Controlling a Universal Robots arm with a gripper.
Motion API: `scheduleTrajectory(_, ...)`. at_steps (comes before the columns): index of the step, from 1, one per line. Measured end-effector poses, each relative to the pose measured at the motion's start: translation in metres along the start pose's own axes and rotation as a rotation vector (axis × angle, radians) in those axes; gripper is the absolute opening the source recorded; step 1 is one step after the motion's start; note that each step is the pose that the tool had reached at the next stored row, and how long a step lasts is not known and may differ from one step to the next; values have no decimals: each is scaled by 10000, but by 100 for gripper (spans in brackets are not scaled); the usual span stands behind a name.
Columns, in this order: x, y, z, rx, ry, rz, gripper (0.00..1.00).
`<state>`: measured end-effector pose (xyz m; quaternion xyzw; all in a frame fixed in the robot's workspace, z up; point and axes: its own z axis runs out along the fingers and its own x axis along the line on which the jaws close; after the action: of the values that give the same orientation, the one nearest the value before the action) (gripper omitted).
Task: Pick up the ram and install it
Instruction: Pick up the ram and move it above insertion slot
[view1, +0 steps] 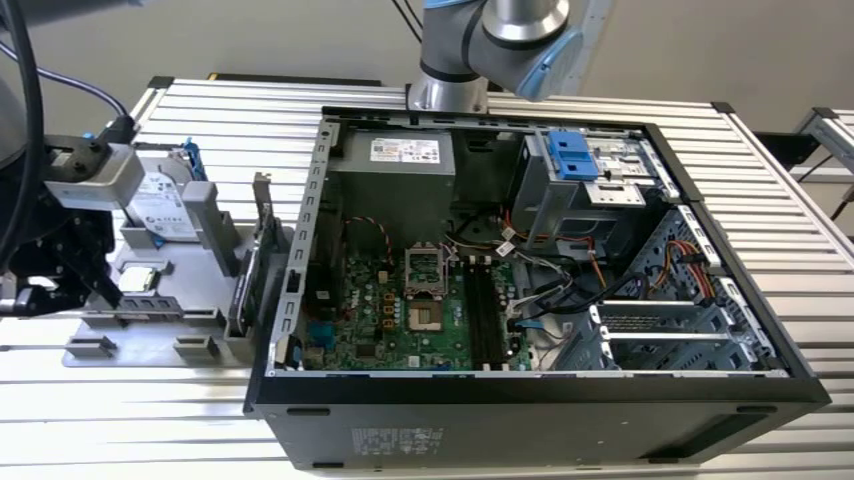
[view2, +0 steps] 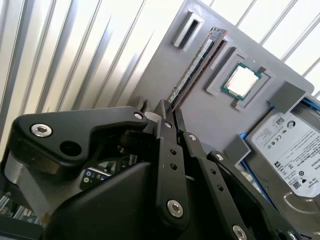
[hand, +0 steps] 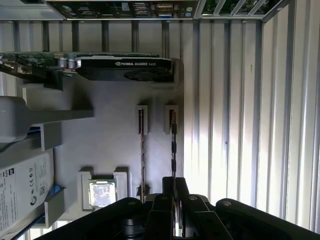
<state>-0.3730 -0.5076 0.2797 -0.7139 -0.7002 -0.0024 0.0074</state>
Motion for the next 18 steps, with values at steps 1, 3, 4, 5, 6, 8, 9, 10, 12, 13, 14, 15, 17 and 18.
scheduleTrajectory(1,0,0,-4,-1,1,0,0)
scheduleTrajectory(3,0,0,-15,1,0,0,0)
scheduleTrajectory(4,0,0,-20,0,0,0,0)
scheduleTrajectory(5,1,0,-27,0,0,0,0)
scheduleTrajectory(6,1,0,-35,1,0,0,0)
scheduleTrajectory(8,1,0,-49,0,0,0,0)
scheduleTrajectory(9,1,0,-56,0,0,0,0)
scheduleTrajectory(10,1,0,-64,0,0,0,0)
scheduleTrajectory(12,1,0,-77,-1,1,0,0)
scheduleTrajectory(13,1,0,-82,0,1,0,0)
scheduleTrajectory(14,1,-1,-88,-1,1,0,0)
scheduleTrajectory(15,1,-1,-95,0,0,0,0)
scheduleTrajectory(17,2,-1,-107,0,0,0,0)
scheduleTrajectory(18,2,-1,-113,0,0,0,0)
